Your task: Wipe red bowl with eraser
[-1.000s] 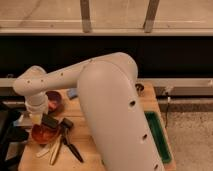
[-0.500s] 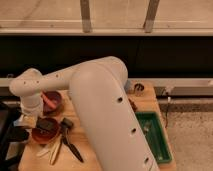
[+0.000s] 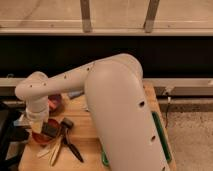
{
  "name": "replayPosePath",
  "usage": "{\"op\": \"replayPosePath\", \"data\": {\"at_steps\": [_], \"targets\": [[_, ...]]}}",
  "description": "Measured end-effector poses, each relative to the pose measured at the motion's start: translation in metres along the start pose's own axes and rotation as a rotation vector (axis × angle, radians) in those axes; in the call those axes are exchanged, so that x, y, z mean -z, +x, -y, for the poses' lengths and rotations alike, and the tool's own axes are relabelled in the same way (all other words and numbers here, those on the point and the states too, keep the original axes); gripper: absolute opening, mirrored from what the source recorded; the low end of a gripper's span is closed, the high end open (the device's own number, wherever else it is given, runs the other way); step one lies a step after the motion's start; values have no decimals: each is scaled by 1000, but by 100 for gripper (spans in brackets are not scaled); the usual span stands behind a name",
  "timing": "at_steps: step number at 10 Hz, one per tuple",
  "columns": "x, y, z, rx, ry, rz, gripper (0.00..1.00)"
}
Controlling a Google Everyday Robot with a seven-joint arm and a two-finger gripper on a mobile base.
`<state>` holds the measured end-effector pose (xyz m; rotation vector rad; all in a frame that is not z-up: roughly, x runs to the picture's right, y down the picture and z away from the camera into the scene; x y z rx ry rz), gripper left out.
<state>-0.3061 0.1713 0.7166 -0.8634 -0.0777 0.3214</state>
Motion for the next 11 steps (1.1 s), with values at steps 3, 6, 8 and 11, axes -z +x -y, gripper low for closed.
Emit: {"op": "replayPosePath", "data": {"at_steps": [3, 6, 8, 11], "targets": [[6, -19, 3, 33, 14, 13, 0], [0, -56, -2, 97, 7, 15, 0], [-5, -56, -10, 111, -7, 0, 0], [-10, -21, -23, 86, -34, -31, 0]]}}
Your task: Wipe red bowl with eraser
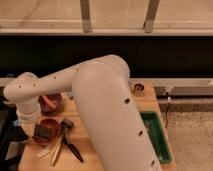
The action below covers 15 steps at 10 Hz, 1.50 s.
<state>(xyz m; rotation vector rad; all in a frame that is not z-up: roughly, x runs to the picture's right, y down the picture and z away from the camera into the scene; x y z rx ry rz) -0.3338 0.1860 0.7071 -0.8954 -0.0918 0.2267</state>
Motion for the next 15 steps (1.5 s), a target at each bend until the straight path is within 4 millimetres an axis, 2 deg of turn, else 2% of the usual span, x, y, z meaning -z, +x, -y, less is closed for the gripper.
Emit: {"op": "replayPosePath", "data": {"at_steps": [2, 4, 8, 10, 15], "targets": [[-2, 21, 0, -35, -5, -16, 0], [3, 23, 6, -45, 7, -9, 0], [9, -22, 14, 20, 27, 11, 0], [1, -29, 10, 41, 11, 4, 0], [-8, -5, -4, 22, -18, -15, 0]]}}
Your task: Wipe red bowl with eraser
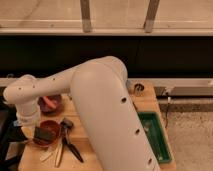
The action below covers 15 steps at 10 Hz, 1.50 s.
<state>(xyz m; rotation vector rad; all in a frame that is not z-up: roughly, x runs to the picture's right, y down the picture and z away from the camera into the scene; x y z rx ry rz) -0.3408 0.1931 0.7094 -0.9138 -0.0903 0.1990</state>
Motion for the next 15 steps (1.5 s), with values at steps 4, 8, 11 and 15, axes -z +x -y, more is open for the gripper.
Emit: {"op": "replayPosePath", "data": {"at_steps": [4, 8, 11, 15], "targets": [[10, -1, 24, -28, 55, -8, 0], [4, -10, 17, 2, 63, -27, 0], [2, 0, -4, -3, 68, -44, 0], [21, 17, 29, -63, 111, -32, 0]]}}
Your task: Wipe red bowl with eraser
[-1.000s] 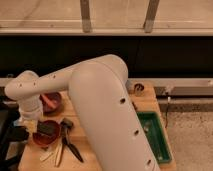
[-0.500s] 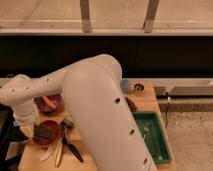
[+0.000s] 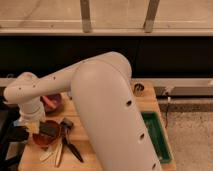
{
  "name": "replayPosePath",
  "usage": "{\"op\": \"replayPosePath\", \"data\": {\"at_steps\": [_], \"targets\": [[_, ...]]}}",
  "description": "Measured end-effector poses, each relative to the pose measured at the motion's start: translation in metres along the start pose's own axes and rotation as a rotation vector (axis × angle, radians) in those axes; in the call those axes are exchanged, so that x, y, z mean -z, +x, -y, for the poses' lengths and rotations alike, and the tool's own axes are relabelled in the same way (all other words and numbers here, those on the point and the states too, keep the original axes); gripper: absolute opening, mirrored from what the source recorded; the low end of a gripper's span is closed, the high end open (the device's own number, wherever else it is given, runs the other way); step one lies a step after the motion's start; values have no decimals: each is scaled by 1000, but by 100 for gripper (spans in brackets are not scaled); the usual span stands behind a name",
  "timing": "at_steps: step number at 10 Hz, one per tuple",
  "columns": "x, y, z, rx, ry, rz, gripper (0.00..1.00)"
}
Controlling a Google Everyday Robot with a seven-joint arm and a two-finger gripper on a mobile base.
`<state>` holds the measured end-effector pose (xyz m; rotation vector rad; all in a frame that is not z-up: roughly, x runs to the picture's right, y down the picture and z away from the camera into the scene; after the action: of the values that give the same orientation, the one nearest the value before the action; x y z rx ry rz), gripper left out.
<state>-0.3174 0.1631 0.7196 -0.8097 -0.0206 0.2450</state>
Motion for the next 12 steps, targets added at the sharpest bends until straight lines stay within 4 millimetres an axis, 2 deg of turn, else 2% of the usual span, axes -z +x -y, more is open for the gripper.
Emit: {"op": "replayPosePath", "data": {"at_steps": [2, 3, 5, 6, 8, 10, 12], "targets": [[3, -12, 13, 16, 10, 8, 0], [3, -20, 12, 35, 8, 10, 0], [-3, -21, -2, 58, -9, -1, 0], [-6, -19, -18, 62, -23, -10, 0], [-6, 2, -31, 39, -26, -19, 0], [1, 14, -26, 11, -15, -11, 0], [9, 13, -4, 12, -9, 5, 0]]}}
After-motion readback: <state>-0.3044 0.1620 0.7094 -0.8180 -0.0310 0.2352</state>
